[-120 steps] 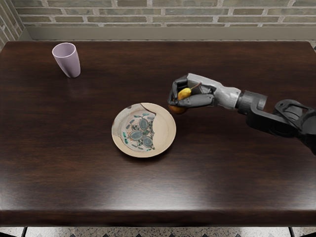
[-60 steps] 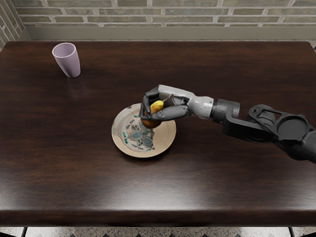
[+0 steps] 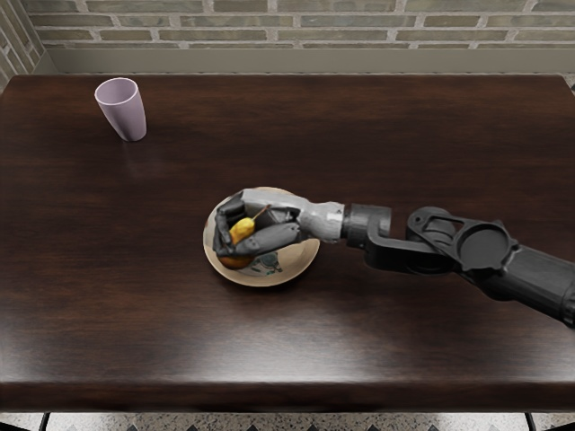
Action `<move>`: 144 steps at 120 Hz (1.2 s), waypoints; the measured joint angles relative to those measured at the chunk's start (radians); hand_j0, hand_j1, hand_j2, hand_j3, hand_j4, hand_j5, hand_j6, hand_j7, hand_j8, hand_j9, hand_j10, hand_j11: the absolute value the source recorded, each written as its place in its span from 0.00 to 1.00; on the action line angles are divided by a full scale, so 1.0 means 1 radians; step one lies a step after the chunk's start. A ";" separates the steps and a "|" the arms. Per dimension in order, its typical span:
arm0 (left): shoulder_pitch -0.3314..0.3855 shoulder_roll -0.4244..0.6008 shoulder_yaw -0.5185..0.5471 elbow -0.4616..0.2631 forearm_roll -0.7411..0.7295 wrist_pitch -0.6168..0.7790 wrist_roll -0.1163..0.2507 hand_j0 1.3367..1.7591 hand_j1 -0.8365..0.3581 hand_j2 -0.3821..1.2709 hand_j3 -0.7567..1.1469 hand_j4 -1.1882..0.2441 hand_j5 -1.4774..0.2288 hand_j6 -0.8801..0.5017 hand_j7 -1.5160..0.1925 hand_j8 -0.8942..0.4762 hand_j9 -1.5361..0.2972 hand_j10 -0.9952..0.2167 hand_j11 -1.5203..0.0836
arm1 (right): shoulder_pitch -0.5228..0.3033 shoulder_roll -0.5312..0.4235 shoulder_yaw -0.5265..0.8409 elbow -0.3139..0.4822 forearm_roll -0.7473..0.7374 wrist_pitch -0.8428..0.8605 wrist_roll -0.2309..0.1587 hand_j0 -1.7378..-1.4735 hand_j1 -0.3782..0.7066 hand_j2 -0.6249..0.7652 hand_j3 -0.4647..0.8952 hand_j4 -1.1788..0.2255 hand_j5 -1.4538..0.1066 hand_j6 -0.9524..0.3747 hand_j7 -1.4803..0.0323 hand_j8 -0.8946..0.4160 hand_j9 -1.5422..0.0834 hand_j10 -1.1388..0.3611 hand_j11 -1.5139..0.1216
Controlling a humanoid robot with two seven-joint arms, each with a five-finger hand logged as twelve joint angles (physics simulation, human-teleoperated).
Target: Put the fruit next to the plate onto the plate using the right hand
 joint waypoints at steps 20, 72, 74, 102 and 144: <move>0.000 0.000 0.000 0.000 0.000 0.000 0.000 0.76 0.99 0.23 0.40 0.83 0.87 0.64 0.89 0.65 0.84 0.82 0.95 | 0.003 0.004 0.008 0.000 0.012 0.001 0.000 0.34 0.81 0.47 0.34 0.28 0.27 0.12 0.30 0.23 0.31 0.56 0.28; 0.000 0.000 0.000 0.000 0.000 0.000 0.000 0.76 0.99 0.23 0.40 0.83 0.87 0.64 0.89 0.65 0.84 0.82 0.95 | -0.001 0.003 0.011 -0.001 0.057 0.002 0.000 0.31 0.61 0.39 0.34 0.46 0.49 0.32 0.52 0.29 0.52 0.46 0.50; 0.000 0.000 0.000 0.000 0.000 0.000 0.000 0.76 0.99 0.23 0.40 0.83 0.87 0.64 0.89 0.65 0.84 0.82 0.95 | -0.001 0.002 0.011 -0.002 0.057 0.002 0.000 0.31 0.60 0.39 0.34 0.46 0.49 0.32 0.53 0.30 0.53 0.46 0.51; 0.000 0.000 0.000 0.000 0.000 0.000 0.000 0.76 0.99 0.23 0.40 0.83 0.87 0.64 0.89 0.65 0.84 0.82 0.95 | -0.008 -0.015 0.004 -0.034 0.076 0.001 0.000 0.30 0.51 0.39 0.34 0.53 0.57 0.39 0.60 0.35 0.60 0.48 0.58; 0.000 0.000 0.000 0.000 0.000 0.000 0.000 0.76 0.99 0.23 0.40 0.83 0.87 0.64 0.89 0.65 0.84 0.82 0.95 | 0.002 -0.058 0.010 -0.084 0.101 0.002 -0.024 0.30 0.42 0.40 0.34 0.59 0.64 0.45 0.68 0.41 0.67 0.53 0.65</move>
